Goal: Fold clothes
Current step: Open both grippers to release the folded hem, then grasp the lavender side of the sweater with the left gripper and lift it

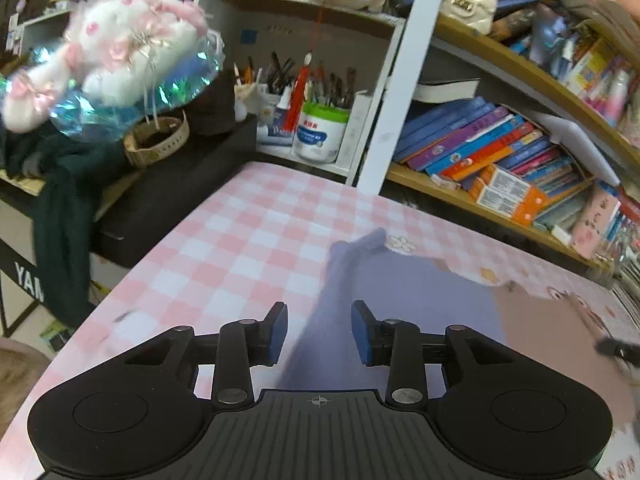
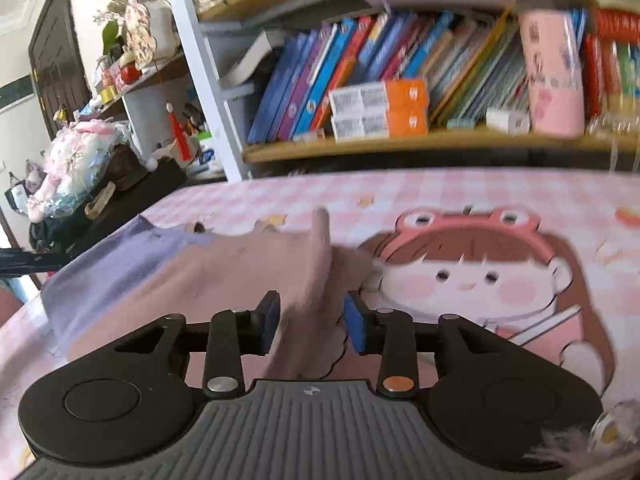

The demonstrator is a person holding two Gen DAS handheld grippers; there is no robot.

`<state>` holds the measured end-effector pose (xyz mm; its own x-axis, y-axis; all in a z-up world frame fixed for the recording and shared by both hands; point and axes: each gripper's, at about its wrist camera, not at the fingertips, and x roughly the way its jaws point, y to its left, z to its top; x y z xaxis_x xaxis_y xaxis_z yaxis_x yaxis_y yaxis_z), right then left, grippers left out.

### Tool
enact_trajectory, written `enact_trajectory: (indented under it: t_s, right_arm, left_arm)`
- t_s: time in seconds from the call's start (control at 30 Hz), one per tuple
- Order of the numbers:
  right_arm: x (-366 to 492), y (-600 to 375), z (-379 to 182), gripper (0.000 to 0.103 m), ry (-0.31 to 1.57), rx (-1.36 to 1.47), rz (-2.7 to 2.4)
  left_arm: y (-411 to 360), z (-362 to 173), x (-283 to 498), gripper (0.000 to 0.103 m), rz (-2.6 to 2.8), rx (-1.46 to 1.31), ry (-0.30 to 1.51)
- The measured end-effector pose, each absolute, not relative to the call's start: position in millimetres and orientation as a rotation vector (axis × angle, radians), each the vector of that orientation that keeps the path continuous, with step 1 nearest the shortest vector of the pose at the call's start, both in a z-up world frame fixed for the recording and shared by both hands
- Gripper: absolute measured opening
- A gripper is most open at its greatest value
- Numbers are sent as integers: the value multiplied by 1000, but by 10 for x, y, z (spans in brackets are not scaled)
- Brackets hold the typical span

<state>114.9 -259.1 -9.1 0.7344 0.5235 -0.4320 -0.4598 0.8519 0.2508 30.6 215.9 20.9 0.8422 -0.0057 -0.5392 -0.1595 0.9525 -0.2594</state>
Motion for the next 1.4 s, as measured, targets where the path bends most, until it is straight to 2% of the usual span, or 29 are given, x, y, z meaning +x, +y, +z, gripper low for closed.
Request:
enact_trajectory:
  t_s: [0.27,0.37,0.4,0.43,0.57,0.73,0.8,0.87,1.07,1.17,1.23,1.27,1.3,1.37,1.4]
  right_arm:
    - [962,-2615,156,34,379,2,753]
    - [963,-2588,184,38,409,-83,872]
    - [965,-2574,183,44,419,-122,897]
    - [967,-2560,181,45,426,-158,920]
    - [1013,-2522,131,44,460,-241,982]
    - [1023,-2476,39,42,493,-324,1025]
    - [1017,-2484,1,41,498,-337,1038]
    - [1015,-2491,-38,41,497,-350,1047]
    - [960,-2514,-130,41,460,-347,1042]
    - [958,-2519,-139,41,459,-339,1038]
    - [957,-2518,-141,41,459,-338,1037]
    - [955,-2518,-141,41,458,-338,1036]
    - [953,-2517,-141,41,458,-337,1035]
    - [948,-2517,-141,41,458,-337,1034]
    - [947,-2517,-140,41,459,-337,1034]
  left_arm:
    - [2100,129,-179,35,40,-584,598]
    - [2117,24,-198,35,34,-729,639]
    - [2125,-13,-185,35,39,-775,654]
    - [2145,-60,-166,35,43,-833,662]
    - [2211,-254,-70,35,78,-1030,650]
    - [2166,-395,3,36,147,-1104,645]
    - [2145,-401,15,53,147,-1118,637]
    - [2120,-367,41,63,174,-1114,620]
    - [1990,-274,185,63,285,-1037,600]
    - [1932,-274,219,58,318,-1024,568]
    - [1899,-297,244,44,330,-990,560]
    - [1895,-300,244,30,337,-975,567]
    - [1892,-302,244,22,343,-960,574]
    - [1807,-192,206,13,306,-917,517]
    - [1716,-90,204,13,263,-848,491]
